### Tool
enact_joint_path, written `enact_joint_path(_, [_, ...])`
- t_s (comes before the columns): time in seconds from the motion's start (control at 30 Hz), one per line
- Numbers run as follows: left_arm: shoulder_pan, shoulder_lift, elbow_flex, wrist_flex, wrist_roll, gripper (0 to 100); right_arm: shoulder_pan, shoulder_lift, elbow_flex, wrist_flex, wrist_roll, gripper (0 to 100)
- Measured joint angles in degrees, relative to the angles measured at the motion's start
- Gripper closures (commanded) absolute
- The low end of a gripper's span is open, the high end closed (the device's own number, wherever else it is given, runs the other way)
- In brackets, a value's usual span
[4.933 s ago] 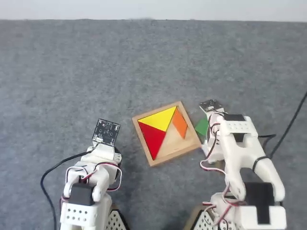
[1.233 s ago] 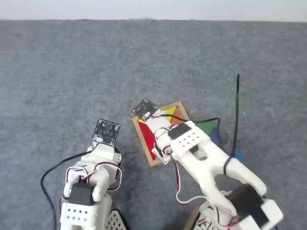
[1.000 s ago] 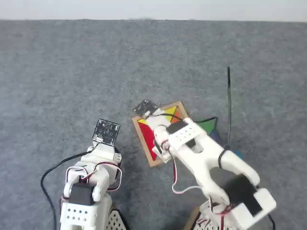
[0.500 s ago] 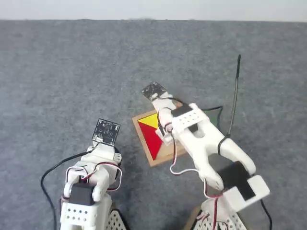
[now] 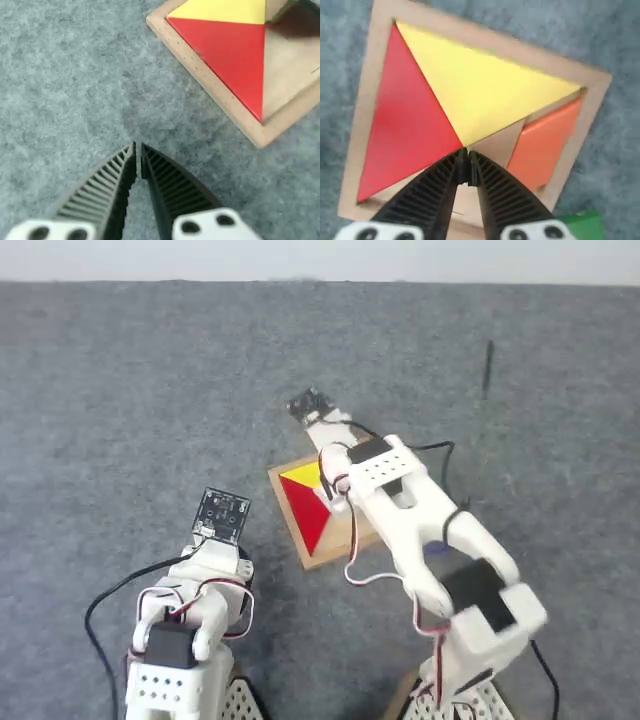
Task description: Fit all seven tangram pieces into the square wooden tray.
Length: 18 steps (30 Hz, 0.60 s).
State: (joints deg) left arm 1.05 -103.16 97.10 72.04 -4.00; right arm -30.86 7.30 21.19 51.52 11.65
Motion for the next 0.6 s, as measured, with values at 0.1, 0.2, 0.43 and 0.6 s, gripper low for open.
enact_joint_path(0.1, [0.0, 0.0, 0.0, 0.0, 0.0, 98, -0.1, -6.8, 2.4, 0.0, 0.0, 97.9])
enact_joint_path(0.2, [0.0, 0.0, 0.0, 0.0, 0.0, 98, -0.1, -14.2, 7.1, 0.0, 0.0, 97.9])
enact_joint_path(0.43, [0.0, 0.0, 0.0, 0.0, 0.0, 98, 2.6, -21.8, 17.0, 0.0, 0.0, 97.9])
enact_joint_path(0.6, [0.0, 0.0, 0.0, 0.0, 0.0, 98, 5.4, -19.9, 17.8, 0.0, 0.0, 97.9])
